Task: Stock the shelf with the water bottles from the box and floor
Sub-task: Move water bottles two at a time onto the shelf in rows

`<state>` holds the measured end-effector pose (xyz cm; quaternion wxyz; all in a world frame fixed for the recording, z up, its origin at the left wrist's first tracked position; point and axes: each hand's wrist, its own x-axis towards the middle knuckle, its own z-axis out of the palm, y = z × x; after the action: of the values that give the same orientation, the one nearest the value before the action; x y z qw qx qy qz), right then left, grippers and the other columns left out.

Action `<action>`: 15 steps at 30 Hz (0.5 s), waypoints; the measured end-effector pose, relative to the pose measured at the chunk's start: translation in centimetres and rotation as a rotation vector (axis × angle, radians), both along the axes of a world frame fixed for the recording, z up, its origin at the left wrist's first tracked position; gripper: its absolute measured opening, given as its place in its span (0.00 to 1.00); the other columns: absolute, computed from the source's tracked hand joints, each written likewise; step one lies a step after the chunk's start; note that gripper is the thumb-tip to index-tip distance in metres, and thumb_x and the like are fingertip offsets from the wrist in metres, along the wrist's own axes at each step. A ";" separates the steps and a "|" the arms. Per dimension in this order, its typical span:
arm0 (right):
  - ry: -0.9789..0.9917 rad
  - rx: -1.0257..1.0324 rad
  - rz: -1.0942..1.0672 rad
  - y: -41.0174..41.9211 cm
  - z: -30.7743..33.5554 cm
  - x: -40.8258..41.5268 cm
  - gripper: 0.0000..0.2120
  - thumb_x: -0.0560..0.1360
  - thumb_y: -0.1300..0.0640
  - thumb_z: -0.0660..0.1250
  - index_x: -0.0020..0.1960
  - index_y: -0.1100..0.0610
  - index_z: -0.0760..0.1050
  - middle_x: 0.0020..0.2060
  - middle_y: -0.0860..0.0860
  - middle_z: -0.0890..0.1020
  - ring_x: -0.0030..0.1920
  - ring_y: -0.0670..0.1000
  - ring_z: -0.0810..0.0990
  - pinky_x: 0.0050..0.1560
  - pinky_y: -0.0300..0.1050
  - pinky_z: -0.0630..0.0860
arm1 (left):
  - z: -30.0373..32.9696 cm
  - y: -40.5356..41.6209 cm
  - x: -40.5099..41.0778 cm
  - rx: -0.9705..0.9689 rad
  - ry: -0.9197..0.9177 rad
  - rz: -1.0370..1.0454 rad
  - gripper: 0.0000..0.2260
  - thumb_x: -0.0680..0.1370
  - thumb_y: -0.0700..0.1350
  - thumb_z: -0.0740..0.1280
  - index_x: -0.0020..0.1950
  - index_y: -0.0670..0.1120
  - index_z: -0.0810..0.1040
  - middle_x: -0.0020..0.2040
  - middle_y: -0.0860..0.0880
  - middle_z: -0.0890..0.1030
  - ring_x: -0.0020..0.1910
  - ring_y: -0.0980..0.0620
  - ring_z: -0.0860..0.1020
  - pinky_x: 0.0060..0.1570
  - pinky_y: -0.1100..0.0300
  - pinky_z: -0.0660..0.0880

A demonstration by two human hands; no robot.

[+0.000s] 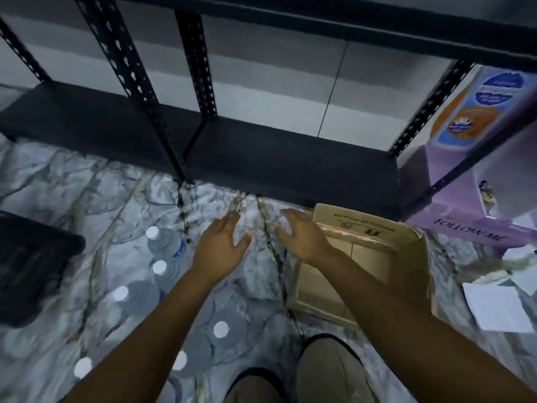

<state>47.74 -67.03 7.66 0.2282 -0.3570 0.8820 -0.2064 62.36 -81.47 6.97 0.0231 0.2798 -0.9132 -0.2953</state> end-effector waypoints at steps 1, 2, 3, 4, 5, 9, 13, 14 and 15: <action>-0.048 -0.005 0.013 -1.2 -0.5 0.6 0.27 0.79 0.45 0.61 0.73 0.58 0.65 0.69 0.57 0.70 0.70 0.57 0.68 0.69 0.49 0.65 | -0.4 -0.7 1.0 0.023 -0.015 0.034 0.40 0.73 0.70 0.49 0.74 0.44 0.67 0.71 0.41 0.71 0.70 0.42 0.69 0.70 0.52 0.65; -0.098 -0.012 0.027 -2.2 -1.2 1.2 0.28 0.79 0.44 0.61 0.74 0.58 0.64 0.70 0.56 0.69 0.70 0.56 0.68 0.70 0.49 0.65 | -0.7 -1.3 1.9 0.043 -0.035 0.073 0.39 0.73 0.68 0.51 0.74 0.43 0.67 0.72 0.41 0.70 0.71 0.42 0.67 0.70 0.53 0.63; -0.138 -0.017 0.046 -3.1 -1.7 1.9 0.29 0.79 0.44 0.61 0.75 0.58 0.63 0.72 0.56 0.68 0.71 0.56 0.66 0.71 0.49 0.64 | -0.9 -1.8 2.8 0.057 -0.051 0.113 0.37 0.73 0.66 0.53 0.74 0.43 0.67 0.72 0.41 0.69 0.72 0.42 0.66 0.71 0.52 0.62; -0.162 -0.023 0.067 -3.9 -2.4 2.5 0.29 0.79 0.44 0.61 0.75 0.58 0.62 0.73 0.56 0.66 0.72 0.55 0.65 0.72 0.49 0.62 | -1.2 -2.3 3.7 0.054 -0.051 0.154 0.35 0.74 0.64 0.54 0.74 0.42 0.67 0.72 0.40 0.69 0.72 0.42 0.66 0.71 0.51 0.61; -0.179 -0.027 0.090 -4.6 -3.1 3.2 0.30 0.79 0.44 0.61 0.76 0.58 0.62 0.74 0.56 0.65 0.73 0.54 0.63 0.73 0.49 0.60 | -1.5 -2.8 4.5 0.051 -0.044 0.190 0.35 0.74 0.64 0.55 0.73 0.41 0.69 0.71 0.39 0.70 0.72 0.40 0.67 0.71 0.50 0.62; -0.253 0.002 0.213 -6.4 -5.4 5.4 0.29 0.80 0.46 0.61 0.76 0.58 0.60 0.75 0.54 0.62 0.75 0.52 0.61 0.74 0.42 0.55 | -2.9 -3.4 7.5 0.100 -0.037 0.301 0.38 0.73 0.66 0.52 0.70 0.40 0.71 0.69 0.37 0.73 0.69 0.38 0.69 0.68 0.46 0.65; -0.394 0.052 0.293 -7.5 -7.3 6.7 0.30 0.80 0.46 0.61 0.77 0.58 0.58 0.76 0.53 0.61 0.75 0.52 0.60 0.73 0.42 0.57 | -4.3 -2.1 9.5 0.129 -0.018 0.433 0.43 0.73 0.73 0.51 0.70 0.38 0.72 0.68 0.36 0.72 0.69 0.37 0.69 0.68 0.48 0.64; -0.435 0.057 0.301 -7.8 -7.9 7.0 0.31 0.80 0.46 0.62 0.77 0.57 0.58 0.76 0.53 0.61 0.75 0.52 0.61 0.74 0.44 0.58 | -4.5 -1.8 9.9 0.136 -0.023 0.465 0.44 0.73 0.74 0.50 0.70 0.38 0.71 0.70 0.36 0.71 0.70 0.38 0.68 0.69 0.49 0.63; -0.471 0.055 0.311 -8.0 -8.4 7.2 0.31 0.79 0.46 0.63 0.77 0.57 0.59 0.76 0.53 0.62 0.75 0.52 0.61 0.73 0.47 0.61 | -4.7 -1.5 10.1 0.153 -0.042 0.503 0.42 0.73 0.72 0.53 0.71 0.39 0.70 0.72 0.37 0.68 0.72 0.39 0.65 0.70 0.50 0.61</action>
<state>54.95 -75.07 -0.78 0.4653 -0.4239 0.7447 -0.2219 72.47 -82.98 2.31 0.0556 0.5049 -0.7903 -0.3427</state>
